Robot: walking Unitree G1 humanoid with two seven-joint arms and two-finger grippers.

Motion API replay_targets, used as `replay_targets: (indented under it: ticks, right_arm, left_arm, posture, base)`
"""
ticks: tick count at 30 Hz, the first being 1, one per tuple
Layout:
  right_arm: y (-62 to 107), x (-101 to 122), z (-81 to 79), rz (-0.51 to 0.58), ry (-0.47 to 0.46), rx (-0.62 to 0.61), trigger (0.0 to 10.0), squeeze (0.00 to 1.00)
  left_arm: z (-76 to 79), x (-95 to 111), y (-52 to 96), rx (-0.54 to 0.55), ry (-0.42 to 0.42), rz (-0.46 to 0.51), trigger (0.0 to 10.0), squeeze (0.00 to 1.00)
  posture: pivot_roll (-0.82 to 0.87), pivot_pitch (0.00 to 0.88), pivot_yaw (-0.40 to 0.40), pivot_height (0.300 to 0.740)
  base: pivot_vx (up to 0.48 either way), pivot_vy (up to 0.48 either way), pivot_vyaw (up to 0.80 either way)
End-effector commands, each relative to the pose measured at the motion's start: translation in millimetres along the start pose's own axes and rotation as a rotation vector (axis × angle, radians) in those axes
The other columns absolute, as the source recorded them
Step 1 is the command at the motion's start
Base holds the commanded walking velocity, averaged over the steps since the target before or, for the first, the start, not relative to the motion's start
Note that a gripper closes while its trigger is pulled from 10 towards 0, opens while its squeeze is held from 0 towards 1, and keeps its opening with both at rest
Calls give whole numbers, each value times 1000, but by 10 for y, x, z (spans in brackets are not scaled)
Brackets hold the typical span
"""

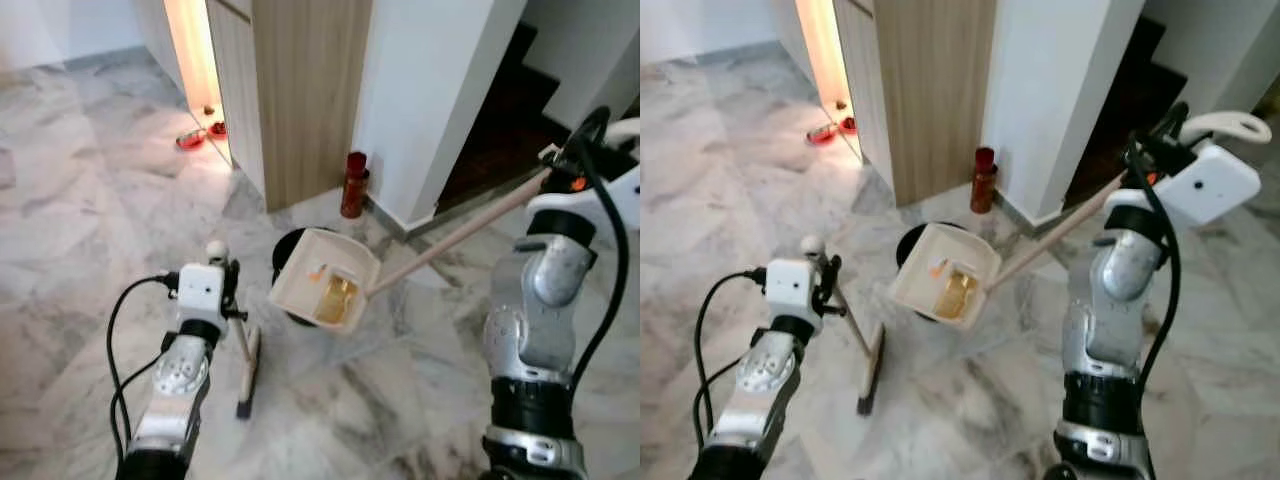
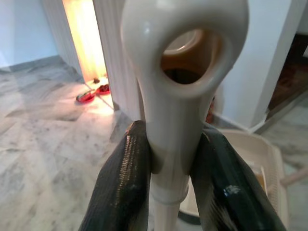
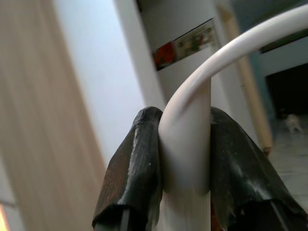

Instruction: Sweep floor

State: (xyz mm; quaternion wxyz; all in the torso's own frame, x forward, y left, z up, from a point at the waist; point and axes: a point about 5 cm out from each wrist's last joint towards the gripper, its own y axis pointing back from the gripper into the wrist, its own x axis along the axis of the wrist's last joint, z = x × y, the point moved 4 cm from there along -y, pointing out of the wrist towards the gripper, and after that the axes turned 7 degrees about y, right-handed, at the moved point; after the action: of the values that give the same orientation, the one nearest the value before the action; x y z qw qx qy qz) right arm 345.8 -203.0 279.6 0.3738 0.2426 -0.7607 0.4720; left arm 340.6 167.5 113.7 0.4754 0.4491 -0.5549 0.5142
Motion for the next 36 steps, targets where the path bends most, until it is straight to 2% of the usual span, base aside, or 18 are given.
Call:
replay_targets:
  ticks: [1, 22, 36]
  right_arm:
    - [-53, 215, 16, 84, -60, -17, 10000, 0]
    - [-62, 257, -81, 93, -101, 35, 10000, 0]
    - [-79, 260, -87, 92, -114, 37, 10000, 0]
  left_arm:
    - [14, 104, -36, -7, -21, 44, 10000, 0]
    - [15, 114, -45, -3, -17, 50, 10000, 0]
    - [25, 110, -56, -3, -15, 50, 10000, 0]
  posture:
    - [179, 96, -58, 740]
    - [179, 93, -62, 740]
    - [176, 87, -66, 740]
  base:
    - [322, 0, 0]
    - [324, 0, 0]
    - [324, 0, 0]
